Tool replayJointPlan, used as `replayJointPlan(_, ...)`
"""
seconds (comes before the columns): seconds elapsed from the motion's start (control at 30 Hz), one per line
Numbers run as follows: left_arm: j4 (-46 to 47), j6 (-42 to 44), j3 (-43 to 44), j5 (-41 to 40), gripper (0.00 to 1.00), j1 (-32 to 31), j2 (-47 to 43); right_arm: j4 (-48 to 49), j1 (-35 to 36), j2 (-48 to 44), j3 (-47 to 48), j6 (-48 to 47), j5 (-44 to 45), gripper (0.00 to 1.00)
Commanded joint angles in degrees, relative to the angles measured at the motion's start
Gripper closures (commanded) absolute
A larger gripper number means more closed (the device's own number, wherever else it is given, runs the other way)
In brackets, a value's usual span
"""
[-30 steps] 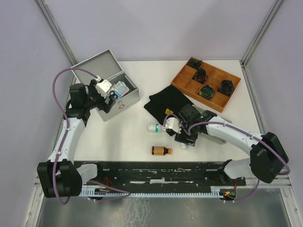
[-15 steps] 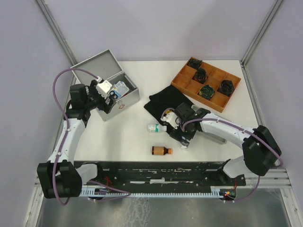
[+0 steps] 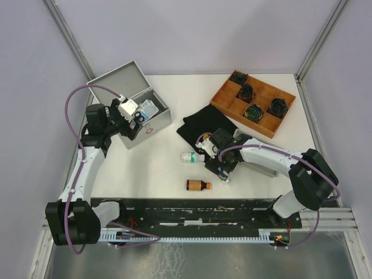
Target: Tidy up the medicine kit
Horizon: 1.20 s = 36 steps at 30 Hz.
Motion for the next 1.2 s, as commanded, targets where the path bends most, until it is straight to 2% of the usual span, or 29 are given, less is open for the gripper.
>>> replayJointPlan(0.0,2.9,1.4,-0.3,1.5,0.0,-0.3,-1.6,2.1,0.7,2.2,1.0,1.1,4.0,0.12)
replayJointPlan(0.23,3.1,1.8,-1.0,2.0,0.0,-0.2,-1.6,1.2,1.1,1.1,-0.1,-4.2,8.5,0.18)
replayJointPlan(0.6,3.4,2.5,-2.0,2.3,0.0,-0.3,-2.8,-0.8,0.3,0.0,-3.8,-12.2,9.1,0.28)
replayJointPlan(0.9,3.4,2.2,-2.3,3.2,0.0,-0.3,-4.2,-1.3,-1.8,-1.9,-5.1,-16.9,2.8,0.48)
replayJointPlan(1.07,3.4,1.6,-3.3,7.0,0.0,-0.4,-5.1,-1.3,-2.4,-5.3,-5.1,-20.3,-1.5,0.61)
replayJointPlan(1.17,3.3,1.7,-4.6,11.0,0.0,-0.4,-6.0,-3.6,-2.4,-8.0,-3.5,-21.9,-7.0,0.64)
